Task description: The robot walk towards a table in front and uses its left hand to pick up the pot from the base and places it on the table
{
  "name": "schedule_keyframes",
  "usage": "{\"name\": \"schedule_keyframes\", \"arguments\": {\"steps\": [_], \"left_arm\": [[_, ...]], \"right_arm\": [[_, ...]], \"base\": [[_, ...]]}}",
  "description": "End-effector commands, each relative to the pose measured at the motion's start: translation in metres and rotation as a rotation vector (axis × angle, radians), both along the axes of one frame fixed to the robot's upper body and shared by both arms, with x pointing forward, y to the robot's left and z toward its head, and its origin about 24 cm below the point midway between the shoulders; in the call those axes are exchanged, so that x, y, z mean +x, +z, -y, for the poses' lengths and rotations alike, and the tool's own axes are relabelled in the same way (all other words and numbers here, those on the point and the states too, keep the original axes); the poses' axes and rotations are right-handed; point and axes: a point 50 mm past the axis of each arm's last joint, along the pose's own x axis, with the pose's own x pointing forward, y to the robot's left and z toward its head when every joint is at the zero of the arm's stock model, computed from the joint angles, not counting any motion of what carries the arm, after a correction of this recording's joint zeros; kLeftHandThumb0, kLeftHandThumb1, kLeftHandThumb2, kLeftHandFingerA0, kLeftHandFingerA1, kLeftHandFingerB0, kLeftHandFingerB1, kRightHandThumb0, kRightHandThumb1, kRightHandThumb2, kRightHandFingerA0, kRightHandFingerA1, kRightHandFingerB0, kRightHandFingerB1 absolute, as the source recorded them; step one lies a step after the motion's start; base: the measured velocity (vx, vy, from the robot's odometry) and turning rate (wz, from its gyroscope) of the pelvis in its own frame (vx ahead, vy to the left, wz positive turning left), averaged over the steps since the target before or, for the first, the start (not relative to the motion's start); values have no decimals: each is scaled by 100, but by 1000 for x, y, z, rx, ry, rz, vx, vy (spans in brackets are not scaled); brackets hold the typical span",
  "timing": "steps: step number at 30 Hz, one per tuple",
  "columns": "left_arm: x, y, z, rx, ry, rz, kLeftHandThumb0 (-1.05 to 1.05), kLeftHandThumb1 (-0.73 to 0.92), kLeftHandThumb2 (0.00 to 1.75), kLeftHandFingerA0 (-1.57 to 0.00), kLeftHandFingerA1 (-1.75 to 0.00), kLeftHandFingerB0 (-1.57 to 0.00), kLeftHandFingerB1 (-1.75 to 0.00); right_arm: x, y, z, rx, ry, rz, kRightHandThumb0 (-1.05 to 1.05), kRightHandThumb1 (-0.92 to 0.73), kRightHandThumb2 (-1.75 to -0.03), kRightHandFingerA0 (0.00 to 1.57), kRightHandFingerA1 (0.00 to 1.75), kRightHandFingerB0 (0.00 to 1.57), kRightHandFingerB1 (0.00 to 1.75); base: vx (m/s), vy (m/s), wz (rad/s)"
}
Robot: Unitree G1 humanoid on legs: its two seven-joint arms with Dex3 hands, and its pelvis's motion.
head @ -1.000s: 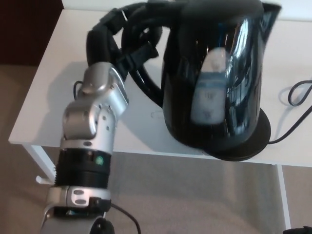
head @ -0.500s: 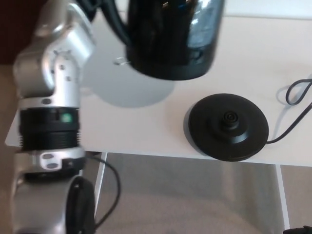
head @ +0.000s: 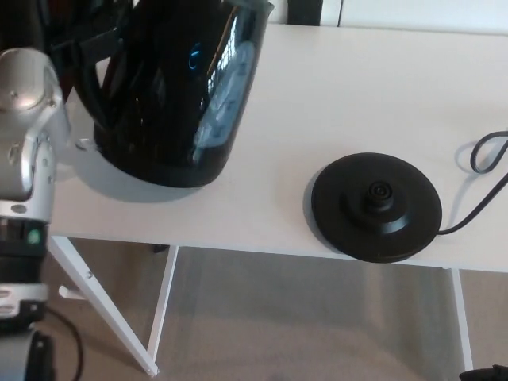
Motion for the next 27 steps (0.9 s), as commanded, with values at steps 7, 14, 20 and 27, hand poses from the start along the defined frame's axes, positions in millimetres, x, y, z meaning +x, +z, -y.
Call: {"name": "schedule_keyframes", "arguments": {"steps": [7, 14, 20, 27], "left_arm": [[-12, -22, -10, 280, 20, 70, -16, 84, 66, -110, -142, -82, -94], [-27, -35, 7, 218, -209, -15, -28, 73, 62, -96, -94, -50, -40], [-30, -39, 13, 190, -520, -160, -46, 47, 71, -4, -34, 0, -12], [-32, -32, 17, 290, -674, -312, -63, 41, 69, 0, 0, 0, 0]], "right_arm": [[0, 2, 4, -11, -11, 4, -91, -87, -66, 56, 59, 54, 44], [-1, 2, 5, -8, -13, 4, -91, -86, -66, 57, 59, 54, 43], [0, 2, 5, -11, -14, 2, -91, -86, -66, 57, 59, 55, 44], [-1, 1, 5, -17, -13, -5, -91, -87, -66, 56, 58, 55, 43]], "base": [[0, 0, 0], [0, 0, 0], [0, 0, 0], [0, 0, 0]]}}
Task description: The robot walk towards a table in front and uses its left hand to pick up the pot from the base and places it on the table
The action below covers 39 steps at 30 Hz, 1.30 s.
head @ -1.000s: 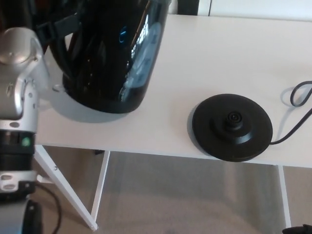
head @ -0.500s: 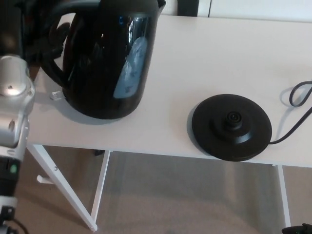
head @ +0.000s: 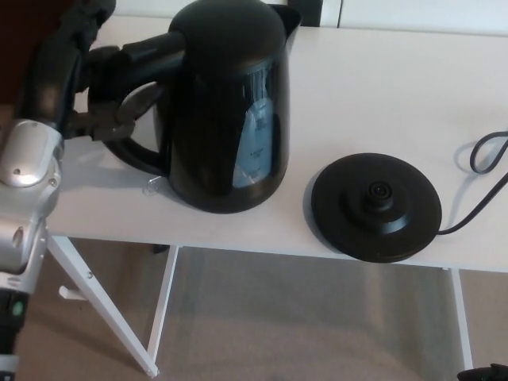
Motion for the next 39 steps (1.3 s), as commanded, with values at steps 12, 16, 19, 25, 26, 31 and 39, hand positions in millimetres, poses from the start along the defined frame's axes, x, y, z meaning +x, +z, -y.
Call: {"name": "schedule_keyframes", "arguments": {"steps": [12, 16, 19, 25, 26, 31, 39], "left_arm": [[-7, 11, -1, 156, -453, -384, -71, 43, 72, 0, 0, 0, 0], [-8, 13, -4, 177, -466, -395, -75, 43, 74, 0, 0, 0, 0], [-12, 18, -9, 163, -484, -377, -81, 44, 76, 0, 0, 0, 0], [-17, 27, -14, 121, -494, -337, -82, 44, 77, 0, 0, 0, 0], [-21, 44, -29, 66, -464, -270, -90, 49, 85, 0, 0, 0, 0], [-29, 62, -57, -15, -413, -198, -89, 53, 57, 0, 0, 0, 0], [-62, 88, -129, -253, -347, -110, -93, 55, 57, 0, 0, 0, 0]], "right_arm": [[-5, 1, 6, -19, -8, -5, -94, -70, -82, 54, 63, 52, 49], [-3, 1, 5, -25, -4, -5, -93, -69, -83, 55, 63, 53, 49], [-4, 0, 5, -26, -3, -9, -87, -84, -65, 54, 61, 57, 45], [-4, 0, 5, -21, 1, -11, -92, -69, -83, 53, 63, 53, 49], [-6, 0, 6, -25, -4, -19, -92, -69, -82, 55, 63, 55, 49], [-12, -3, 6, -30, -1, -43, -93, -69, -83, 55, 62, 53, 49], [-27, -10, 8, -33, -7, -99, -94, -70, -82, 55, 60, 56, 49]], "base": [[0, 0, 0], [0, 0, 0], [0, 0, 0], [0, 0, 0], [0, 0, 0], [0, 0, 0], [0, 0, 0]]}}
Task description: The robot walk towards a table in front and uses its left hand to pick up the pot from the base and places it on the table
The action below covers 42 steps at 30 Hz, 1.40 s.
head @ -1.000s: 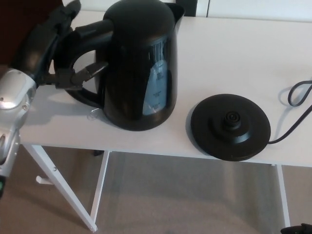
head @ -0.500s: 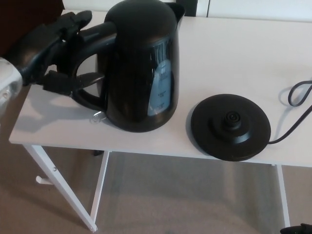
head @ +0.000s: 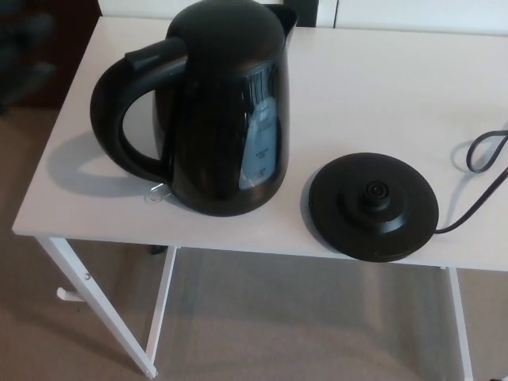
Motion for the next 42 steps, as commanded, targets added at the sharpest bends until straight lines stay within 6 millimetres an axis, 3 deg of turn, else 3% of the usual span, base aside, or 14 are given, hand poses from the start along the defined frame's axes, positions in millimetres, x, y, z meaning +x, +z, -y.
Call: {"name": "schedule_keyframes", "arguments": {"steps": [1, 4, 10, 12, 13, 15, 17, 18, 19, 29, 31, 35, 36, 42], "left_arm": [[-30, 11, -54, -256, -31, -21, -93, 55, 57, 0, 0, 0, 0], [-31, 11, -55, -260, -36, -23, -93, 55, 57, 0, 0, 0, 0], [-108, -61, -133, -594, 206, -43, -86, 56, 58, 0, 0, 0, 0], [-117, -78, -132, -546, 268, -73, -86, 59, 59, 0, 0, 0, 0], [-130, -112, -123, -424, 335, -147, -95, 73, 102, 0, -5, 0, 0], [-158, -170, -104, -311, 377, -333, -87, 67, 93, 0, -5, 0, 0], [-161, -175, -102, -302, 377, -347, -87, 67, 93, 0, -5, 0, 0], [-184, -227, -80, -156, 410, -538, -84, 62, 95, 0, -10, 0, -7], [-199, -253, -65, -72, 395, -633, -84, 65, 97, 0, -12, 0, -8], [-207, -313, -12, 207, 212, -834, -85, 65, 105, 0, -16, 0, -15], [-210, -318, -5, 209, 204, -832, -87, 84, 65, 0, -17, 0, -18], [-211, -319, -5, 217, 203, -826, -87, 84, 65, 0, -17, 0, -18], [-218, -322, -5, 256, 200, -827, -85, 68, 109, 0, -19, 0, -16], [-229, -321, -16, 278, 232, -822, -86, 65, 87, 0, -20, 0, -17]], "right_arm": [[-17, -4, 8, -20, -19, -58, -94, -70, -82, 55, 60, 56, 49], [-17, -4, 8, -20, -20, -59, -94, -70, -82, 55, 60, 56, 49], [-31, -8, 11, -42, -10, -100, -92, -71, -82, 54, 59, 54, 48], [-31, -8, 11, -40, -16, -100, -92, -71, -81, 53, 59, 53, 47], [-29, -7, 11, -37, -26, -91, -93, -70, -82, 51, 59, 50, 46], [-28, -7, 11, -29, -58, -64, -87, -83, -66, 42, 56, 46, 41], [-28, -7, 11, -28, -61, -61, -87, -83, -66, 42, 56, 46, 41], [-32, -7, 9, -16, -76, -42, -88, -68, -110, 41, 62, 33, 51], [-34, -7, 9, -8, -88, -32, -89, -82, -65, 40, 55, 42, 44], [-34, -4, 12, 6, -132, 14, -98, -84, -63, 28, 49, 22, 39], [-34, -3, 13, 20, -141, 21, -97, -84, -66, 25, 49, 21, 41], [-34, -3, 13, 21, -141, 22, -97, -84, -66, 25, 49, 21, 41], [-35, -2, 15, 24, -145, 25, -94, -65, -102, 19, 54, 13, 48], [-32, -2, 13, 33, -144, 37, -93, -65, -102, 18, 54, 12, 48]], "base": [[0, 0, 0], [0, 0, 0], [0, 0, 0], [0, 0, 0], [0, 0, 0], [0, 0, 0], [0, 0, 0], [0, 0, 0], [0, 0, 0], [0, 0, 0], [0, 0, 0], [0, 0, 0], [0, 0, 0], [0, 0, 0]]}}
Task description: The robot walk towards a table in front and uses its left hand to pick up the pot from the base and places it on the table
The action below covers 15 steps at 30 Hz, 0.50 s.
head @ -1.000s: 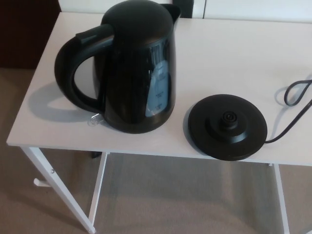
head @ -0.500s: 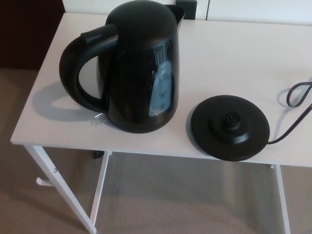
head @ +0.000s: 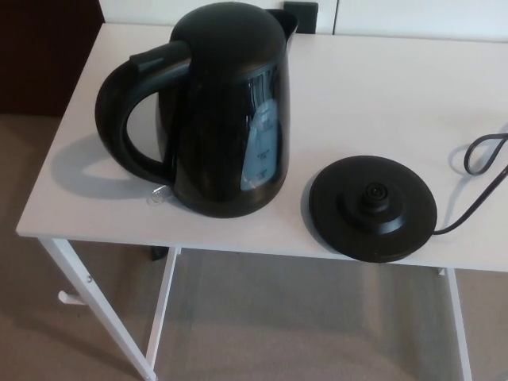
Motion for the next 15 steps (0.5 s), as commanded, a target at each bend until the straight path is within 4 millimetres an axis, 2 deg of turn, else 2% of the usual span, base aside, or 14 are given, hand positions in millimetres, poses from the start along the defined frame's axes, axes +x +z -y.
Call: {"name": "schedule_keyframes", "arguments": {"steps": [1, 7, 8, 9, 10, 15], "left_arm": [[-17, -3, -2, 366, -279, 108, -79, 66, 106, 0, -23, 0, -19], [-14, -2, -2, 357, -256, 132, -85, 67, 104, 0, -20, 0, -14], [-14, -2, -2, 358, -257, 134, -85, 67, 104, 0, -20, 0, -14], [-13, -2, -2, 358, -257, 137, -85, 67, 104, 0, -20, 0, -14], [-13, -2, -3, 359, -253, 143, -87, 68, 103, -2, -19, -2, -13], [-12, -1, -7, 363, -243, 160, -81, 65, 104, 0, -22, 0, -18]], "right_arm": [[-5, 5, 9, 9, -82, 72, -93, -64, -102, 18, 54, 13, 48], [-2, 8, 13, 25, -106, 89, -94, -63, -100, 18, 53, 14, 48], [-2, 9, 14, 22, -104, 89, -97, -82, -65, 23, 47, 18, 39], [-2, 9, 14, 19, -101, 90, -97, -82, -65, 23, 47, 18, 39], [-1, 10, 15, 0, -87, 94, -95, -65, -102, 19, 54, 13, 47], [3, 11, 15, -8, -78, 105, -93, -65, -103, 19, 55, 12, 48]], "base": [[0, 0, 0], [0, 0, 0], [0, 0, 0], [0, 0, 0], [0, 0, 0], [0, 0, 0]]}}
